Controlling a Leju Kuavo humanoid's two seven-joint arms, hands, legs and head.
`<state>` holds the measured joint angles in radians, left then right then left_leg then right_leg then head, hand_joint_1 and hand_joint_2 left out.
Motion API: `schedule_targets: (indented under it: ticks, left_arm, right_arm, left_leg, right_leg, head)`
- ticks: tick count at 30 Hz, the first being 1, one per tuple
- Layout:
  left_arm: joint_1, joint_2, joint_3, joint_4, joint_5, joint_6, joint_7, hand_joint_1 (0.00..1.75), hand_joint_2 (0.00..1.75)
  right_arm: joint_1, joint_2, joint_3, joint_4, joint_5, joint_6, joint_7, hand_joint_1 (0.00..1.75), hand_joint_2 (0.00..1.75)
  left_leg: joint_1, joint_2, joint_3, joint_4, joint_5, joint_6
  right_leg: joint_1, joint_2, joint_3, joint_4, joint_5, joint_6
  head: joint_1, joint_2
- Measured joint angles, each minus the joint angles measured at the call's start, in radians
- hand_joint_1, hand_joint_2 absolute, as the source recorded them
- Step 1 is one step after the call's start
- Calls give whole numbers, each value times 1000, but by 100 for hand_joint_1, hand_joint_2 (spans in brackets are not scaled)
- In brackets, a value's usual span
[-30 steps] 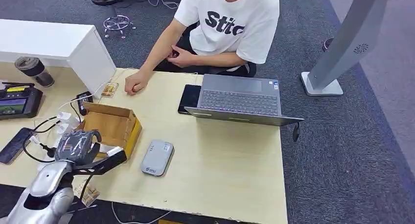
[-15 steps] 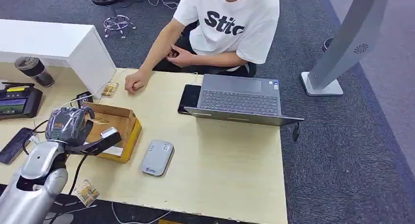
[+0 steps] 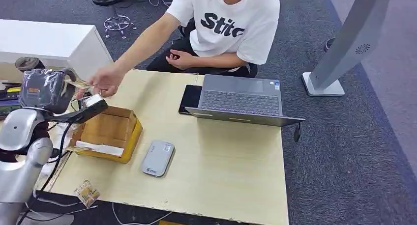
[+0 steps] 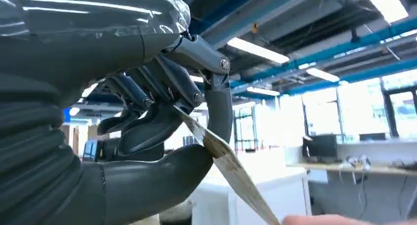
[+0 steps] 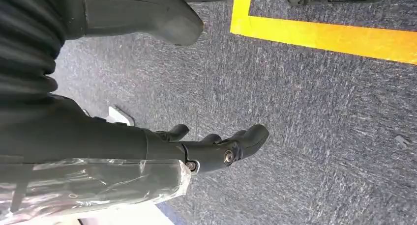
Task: Pass the card to the sensor for recognition and then transmit it.
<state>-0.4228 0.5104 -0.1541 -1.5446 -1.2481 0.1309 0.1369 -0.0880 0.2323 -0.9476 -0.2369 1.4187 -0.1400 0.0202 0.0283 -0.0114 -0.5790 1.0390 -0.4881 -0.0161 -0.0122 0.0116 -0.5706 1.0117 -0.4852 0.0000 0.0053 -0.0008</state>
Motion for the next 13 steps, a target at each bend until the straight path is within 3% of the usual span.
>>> schedule_targets:
  ticks: [7,8,9,13]
  left_arm:
    - [-107,11,0,59,3,-6,21,175,175]
    - [-114,11,0,66,6,-6,23,68,175]
    - [-124,11,0,73,10,-7,24,0,175]
    - [-148,7,2,102,29,18,36,0,175]
  right_arm:
    - [0,0,2,0,-2,0,-2,0,175]
    - [0,0,2,0,-2,0,-3,0,175]
    - [0,0,2,0,-2,0,-3,0,175]
    - [0,0,5,0,-2,0,-3,0,175]
  left_leg:
    - [0,0,0,0,0,0]
    - [0,0,0,0,0,0]
    - [0,0,0,0,0,0]
    - [0,0,0,0,0,0]
  right_leg:
    - [0,0,0,0,0,0]
    - [0,0,0,0,0,0]
    - [0,0,0,0,0,0]
    - [0,1,0,0,0,0]
  head:
    - [-1,0]
    - [0,0]
    - [0,0]
    - [0,0]
